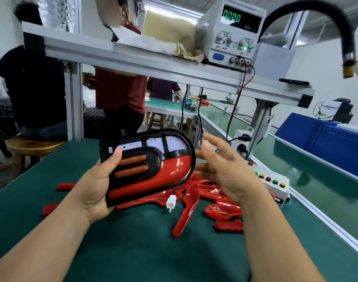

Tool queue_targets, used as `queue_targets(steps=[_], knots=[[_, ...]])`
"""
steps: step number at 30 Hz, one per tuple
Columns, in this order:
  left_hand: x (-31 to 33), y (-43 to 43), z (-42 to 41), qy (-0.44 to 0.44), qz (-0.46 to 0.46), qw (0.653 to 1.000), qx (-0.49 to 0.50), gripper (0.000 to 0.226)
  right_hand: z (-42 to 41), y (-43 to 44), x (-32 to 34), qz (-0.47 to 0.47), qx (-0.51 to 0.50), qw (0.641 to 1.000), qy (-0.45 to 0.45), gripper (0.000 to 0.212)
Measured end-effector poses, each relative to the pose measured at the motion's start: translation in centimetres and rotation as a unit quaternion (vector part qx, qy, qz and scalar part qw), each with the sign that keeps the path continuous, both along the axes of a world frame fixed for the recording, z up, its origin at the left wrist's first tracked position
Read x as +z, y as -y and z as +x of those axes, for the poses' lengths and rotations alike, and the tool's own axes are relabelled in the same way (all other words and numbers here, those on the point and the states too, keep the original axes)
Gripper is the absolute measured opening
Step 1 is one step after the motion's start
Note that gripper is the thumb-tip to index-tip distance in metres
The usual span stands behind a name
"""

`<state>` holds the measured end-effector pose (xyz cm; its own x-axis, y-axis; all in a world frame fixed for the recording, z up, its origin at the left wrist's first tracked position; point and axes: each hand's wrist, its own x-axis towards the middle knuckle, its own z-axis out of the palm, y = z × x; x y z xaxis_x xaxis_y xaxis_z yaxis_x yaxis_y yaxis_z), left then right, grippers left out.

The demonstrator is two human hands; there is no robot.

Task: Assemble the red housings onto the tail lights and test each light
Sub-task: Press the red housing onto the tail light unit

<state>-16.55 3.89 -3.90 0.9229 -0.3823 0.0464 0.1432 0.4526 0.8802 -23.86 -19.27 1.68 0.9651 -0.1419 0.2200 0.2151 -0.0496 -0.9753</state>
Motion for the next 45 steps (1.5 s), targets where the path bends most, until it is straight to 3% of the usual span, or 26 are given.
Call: queue_targets(steps=[3, 6, 8, 10, 13, 16, 18, 20, 23, 24, 26, 27, 28, 29, 31, 34, 37, 39, 41, 43, 45], knots=[[0.0, -0.2, 0.6, -0.016, -0.050, 0.999, 0.015, 0.043, -2.4, 5.1, 2.1, -0.044, -0.153, 0.987, 0.021, 0.040], [-0.3, -0.2, 0.8, -0.018, -0.056, 0.998, 0.015, 0.040, -4.8, 8.8, 1.0, -0.228, -0.196, 0.951, -0.078, 0.005], [-0.4, 0.2, 0.6, -0.022, -0.053, 0.998, 0.005, 0.042, -5.9, 9.7, -1.0, -0.371, -0.186, 0.897, -0.151, 0.011], [-0.5, 0.7, 0.2, -0.029, -0.039, 0.999, -0.004, 0.045, -6.4, 9.4, -2.6, -0.456, -0.156, 0.858, -0.179, 0.014], [-0.6, 1.5, -0.4, -0.031, -0.019, 0.999, -0.006, 0.047, -6.1, 7.9, -4.4, -0.565, -0.095, 0.800, -0.177, 0.013], [-0.7, 2.1, -0.9, -0.035, -0.002, 0.999, -0.001, 0.048, -5.1, 7.1, -6.2, -0.691, -0.083, 0.700, -0.159, 0.030], [-0.8, 2.2, -1.0, -0.039, 0.003, 0.999, 0.005, 0.047, -4.7, 6.7, -6.7, -0.735, -0.100, 0.652, -0.158, 0.028], [-0.8, 2.2, -1.1, -0.038, 0.003, 0.999, 0.012, 0.046, -4.5, 7.1, -6.5, -0.717, -0.094, 0.678, -0.132, 0.022], [-1.0, 2.1, -0.9, -0.023, 0.013, 0.999, 0.023, 0.041, -4.2, 8.4, -5.0, -0.566, -0.136, 0.811, -0.055, 0.013], [-1.0, 2.1, -0.8, -0.023, 0.023, 0.999, 0.032, 0.037, -3.9, 8.4, -4.4, -0.474, -0.158, 0.866, -0.032, 0.014], [-1.1, 2.1, -0.6, -0.026, 0.052, 0.997, 0.045, 0.026, -2.9, 7.6, -3.3, -0.167, -0.157, 0.973, 0.007, 0.023], [-1.2, 2.1, -0.6, -0.028, 0.064, 0.997, 0.044, 0.022, -2.3, 7.0, -3.0, 0.000, -0.126, 0.992, 0.026, 0.029], [-1.2, 2.1, -0.7, -0.030, 0.071, 0.996, 0.039, 0.018, -1.7, 6.5, -2.7, 0.130, -0.092, 0.986, 0.045, 0.032], [-1.3, 2.2, -0.8, -0.029, 0.075, 0.996, 0.031, 0.014, -1.2, 5.9, -2.3, 0.209, -0.063, 0.974, 0.057, 0.033], [-1.4, 2.2, -0.8, -0.023, 0.081, 0.996, 0.020, 0.014, -0.6, 4.7, -1.8, 0.271, -0.030, 0.960, 0.062, 0.029], [-1.3, 1.8, -0.3, -0.018, 0.074, 0.996, 0.036, 0.019, -0.1, 3.8, -1.7, 0.253, -0.035, 0.967, 0.019, 0.025], [-1.0, 1.1, 0.6, -0.031, 0.050, 0.994, 0.090, 0.026, -0.8, 5.0, -2.6, 0.017, 0.006, 0.997, -0.074, 0.027], [-1.0, 0.7, 1.1, -0.032, 0.027, 0.992, 0.116, 0.027, -1.5, 5.6, -3.2, -0.169, 0.115, 0.968, -0.146, 0.021], [-1.2, 0.4, 1.5, -0.032, 0.015, 0.993, 0.115, 0.032, -1.7, 5.5, -3.9, -0.315, 0.210, 0.903, -0.203, 0.016], [-1.4, 0.3, 1.8, -0.032, 0.014, 0.993, 0.111, 0.033, -1.4, 5.1, -4.6, -0.409, 0.211, 0.857, -0.235, 0.023], [-1.7, 0.3, 1.9, -0.031, 0.016, 0.993, 0.109, 0.027, -1.1, 5.0, -5.1, -0.447, 0.148, 0.854, -0.222, 0.032]])
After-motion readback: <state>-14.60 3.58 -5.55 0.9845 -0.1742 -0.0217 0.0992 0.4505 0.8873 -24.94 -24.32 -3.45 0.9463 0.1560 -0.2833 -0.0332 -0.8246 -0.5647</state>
